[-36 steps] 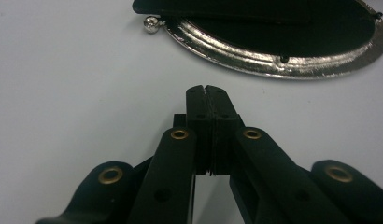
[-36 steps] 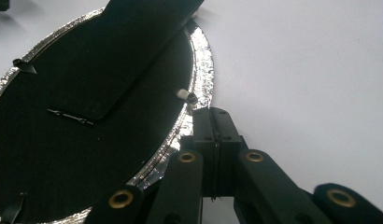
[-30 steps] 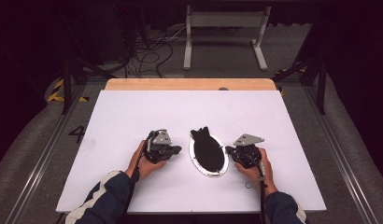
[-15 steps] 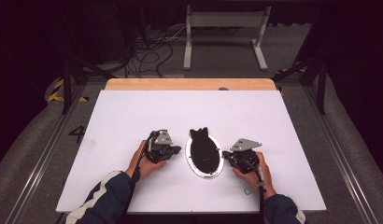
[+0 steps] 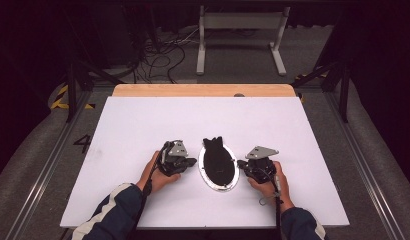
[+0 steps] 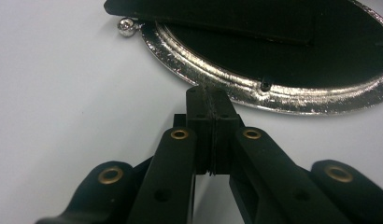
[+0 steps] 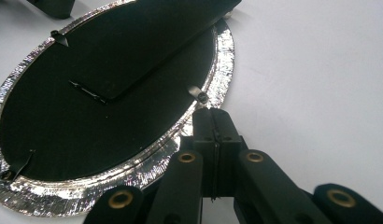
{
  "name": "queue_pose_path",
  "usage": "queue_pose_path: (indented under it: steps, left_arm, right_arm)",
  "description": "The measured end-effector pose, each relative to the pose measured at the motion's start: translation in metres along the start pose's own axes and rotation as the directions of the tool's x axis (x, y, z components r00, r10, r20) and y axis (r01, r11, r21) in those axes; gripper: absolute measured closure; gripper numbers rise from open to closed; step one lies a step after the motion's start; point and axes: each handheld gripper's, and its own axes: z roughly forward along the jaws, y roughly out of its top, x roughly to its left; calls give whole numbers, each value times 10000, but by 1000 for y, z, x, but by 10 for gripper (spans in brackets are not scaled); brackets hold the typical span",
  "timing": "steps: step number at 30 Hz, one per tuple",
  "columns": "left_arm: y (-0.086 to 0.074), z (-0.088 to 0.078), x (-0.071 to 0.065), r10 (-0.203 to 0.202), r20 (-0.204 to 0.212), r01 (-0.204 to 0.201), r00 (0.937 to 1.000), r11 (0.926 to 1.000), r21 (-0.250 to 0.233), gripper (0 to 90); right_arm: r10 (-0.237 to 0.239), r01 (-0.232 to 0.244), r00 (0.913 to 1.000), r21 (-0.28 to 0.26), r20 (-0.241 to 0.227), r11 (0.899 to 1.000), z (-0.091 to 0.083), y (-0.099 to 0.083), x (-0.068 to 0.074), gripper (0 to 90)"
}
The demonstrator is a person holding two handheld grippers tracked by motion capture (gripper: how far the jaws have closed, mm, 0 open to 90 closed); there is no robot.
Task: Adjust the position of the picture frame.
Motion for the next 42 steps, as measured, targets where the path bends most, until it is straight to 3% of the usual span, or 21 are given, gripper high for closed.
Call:
queue_pose_path:
  steps: [6,14,20,31,42]
  left_arm:
    - [2,3,-1,-111,105,112,9999,9999,-44,897]
    - [3,3,-4,-13,785,12,9969,10000,24,898]
    - [2,3,-6,94,708,-95,9974,10000,4,894]
    - [2,2,-8,274,673,-281,9974,9996,87,891]
    - [0,-1,-1,64,350,-66,9994,10000,64,864]
  right_arm:
    - [-67,67,9998,3,199,10000,2,2,0,900]
    - [210,-210,9997,-27,108,9998,8,6,-6,900]
    - [481,-481,9988,-58,56,9988,12,9,-10,900]
    - [448,-448,9989,-52,165,9990,13,10,-8,900]
    - [615,-617,9980,-114,-170,9980,10,8,-1,900]
